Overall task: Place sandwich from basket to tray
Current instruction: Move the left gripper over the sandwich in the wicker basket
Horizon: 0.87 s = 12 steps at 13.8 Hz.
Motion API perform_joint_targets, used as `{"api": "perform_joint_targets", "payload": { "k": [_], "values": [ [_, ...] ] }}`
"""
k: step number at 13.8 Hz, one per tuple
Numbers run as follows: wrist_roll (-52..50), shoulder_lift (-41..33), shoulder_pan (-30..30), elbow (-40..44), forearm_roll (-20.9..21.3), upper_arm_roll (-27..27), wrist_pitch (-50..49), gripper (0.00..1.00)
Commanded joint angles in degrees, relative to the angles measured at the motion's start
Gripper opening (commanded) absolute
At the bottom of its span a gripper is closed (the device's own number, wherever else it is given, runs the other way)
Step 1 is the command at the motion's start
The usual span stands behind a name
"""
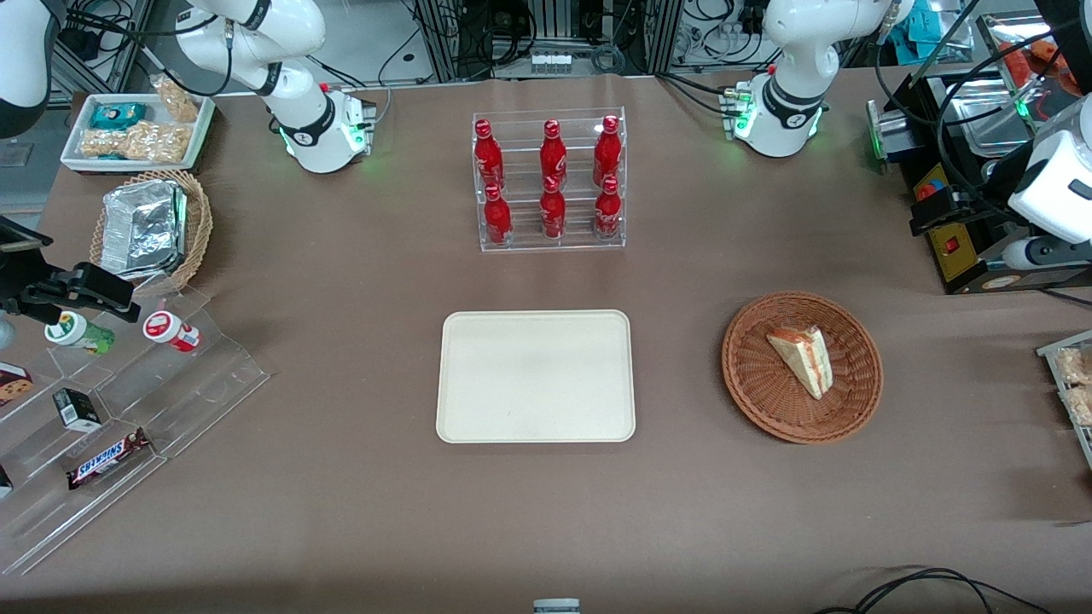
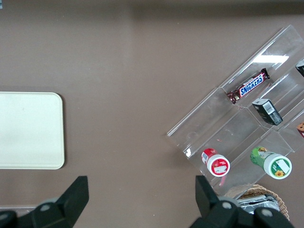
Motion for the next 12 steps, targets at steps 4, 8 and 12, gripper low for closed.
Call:
{"api": "perform_joint_targets", "payload": {
  "k": [4, 8, 12],
  "values": [
    [0.4, -0.1, 0.2, -0.8, 0.1, 0.3, 0.5, 1.0],
    [-4.9, 3.9, 0.4, -1.8, -0.4, 0.5, 2.7, 1.0],
    [-16.3, 8.8, 1.1, -4.9, -1.3, 0.6, 6.8, 1.0]
  ]
}}
